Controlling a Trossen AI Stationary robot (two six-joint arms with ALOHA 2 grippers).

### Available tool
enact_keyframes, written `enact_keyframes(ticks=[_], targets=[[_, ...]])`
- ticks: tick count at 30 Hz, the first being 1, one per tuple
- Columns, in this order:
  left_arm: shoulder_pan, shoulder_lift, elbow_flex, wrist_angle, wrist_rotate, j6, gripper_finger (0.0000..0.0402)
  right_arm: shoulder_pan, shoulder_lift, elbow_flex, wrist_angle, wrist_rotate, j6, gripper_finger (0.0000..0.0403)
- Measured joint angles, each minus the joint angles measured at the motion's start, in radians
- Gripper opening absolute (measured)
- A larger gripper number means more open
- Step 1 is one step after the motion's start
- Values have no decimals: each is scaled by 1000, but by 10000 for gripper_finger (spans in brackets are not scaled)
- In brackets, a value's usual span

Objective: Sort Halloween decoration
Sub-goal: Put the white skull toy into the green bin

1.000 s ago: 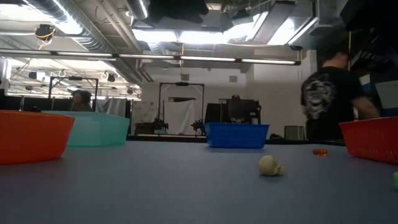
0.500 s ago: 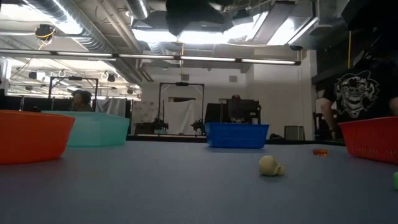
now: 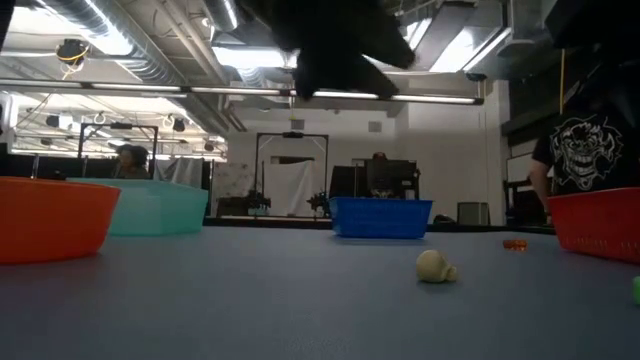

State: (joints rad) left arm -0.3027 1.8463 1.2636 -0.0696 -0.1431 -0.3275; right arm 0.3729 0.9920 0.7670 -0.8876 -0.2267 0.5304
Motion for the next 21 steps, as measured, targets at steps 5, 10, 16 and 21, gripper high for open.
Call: enact_keyframes(ticks=[5,10,16,21], targets=[[-7,80,0,77,1,41,182,0,0,0,5,15,0,190],[-14,146,0,114,3,50,183,0,0,0,8,15,0,191],[-31,188,0,118,2,51,183,0,0,0,33,56,0,191],[-52,195,0,122,-3,98,183,0,0,0,34,61,0,191]])
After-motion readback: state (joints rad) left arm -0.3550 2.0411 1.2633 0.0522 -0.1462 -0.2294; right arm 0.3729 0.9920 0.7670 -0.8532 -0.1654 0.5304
